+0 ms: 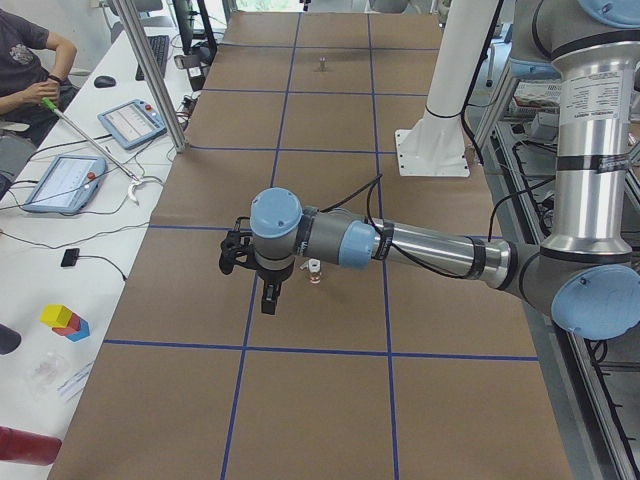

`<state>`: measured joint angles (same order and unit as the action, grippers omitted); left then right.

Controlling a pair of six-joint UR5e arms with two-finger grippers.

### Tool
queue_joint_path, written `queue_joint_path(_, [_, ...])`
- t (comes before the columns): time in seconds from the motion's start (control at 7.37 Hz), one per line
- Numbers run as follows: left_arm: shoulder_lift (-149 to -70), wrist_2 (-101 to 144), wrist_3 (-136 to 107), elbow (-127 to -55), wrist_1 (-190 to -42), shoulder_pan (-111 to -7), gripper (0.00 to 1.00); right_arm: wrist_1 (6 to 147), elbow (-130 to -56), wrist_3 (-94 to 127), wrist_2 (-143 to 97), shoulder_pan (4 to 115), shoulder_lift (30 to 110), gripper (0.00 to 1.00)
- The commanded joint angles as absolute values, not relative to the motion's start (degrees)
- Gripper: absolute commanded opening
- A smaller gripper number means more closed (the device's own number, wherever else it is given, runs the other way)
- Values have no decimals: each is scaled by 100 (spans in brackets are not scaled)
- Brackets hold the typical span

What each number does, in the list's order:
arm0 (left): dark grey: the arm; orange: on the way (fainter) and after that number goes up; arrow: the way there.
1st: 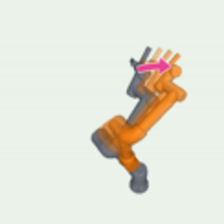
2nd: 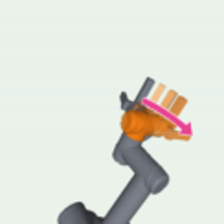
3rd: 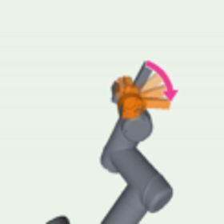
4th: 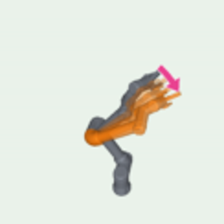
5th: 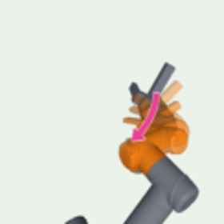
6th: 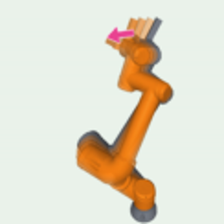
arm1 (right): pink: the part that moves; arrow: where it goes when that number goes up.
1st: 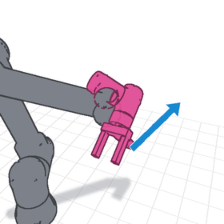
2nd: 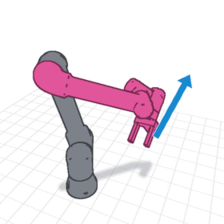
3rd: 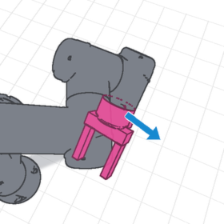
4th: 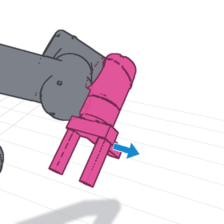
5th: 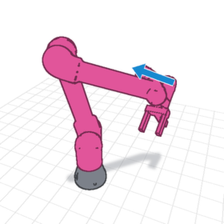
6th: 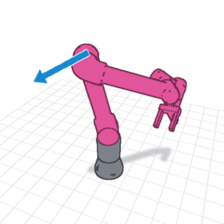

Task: Assemble PPR valve and pipe with both arms

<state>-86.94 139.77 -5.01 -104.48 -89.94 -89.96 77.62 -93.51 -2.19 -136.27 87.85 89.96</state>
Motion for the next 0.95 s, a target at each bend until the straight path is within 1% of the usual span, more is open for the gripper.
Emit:
queue_joint_path(0.0, [-8640,13983,-484,-10494,-8947,-8991,100,8921,-9369,-1474,-13641,9050,8782,99])
queue_joint_path(0.14, [-8640,14001,-483,-10485,-8947,-8991,100,9199,-9421,-1537,-13641,9114,8667,99])
queue_joint_path(0.27, [-8614,14001,-466,-10459,-8965,-8991,100,9202,-9413,-1538,-13606,9106,8701,99])
queue_joint_path(0.41, [-8404,14010,-440,-10502,-9017,-8991,100,9202,-9413,-1538,-13605,9105,8719,99])
queue_joint_path(0.81, [-8385,14010,-457,-10529,-9176,-8991,100,9159,-9422,-1486,-13614,9105,8797,99])
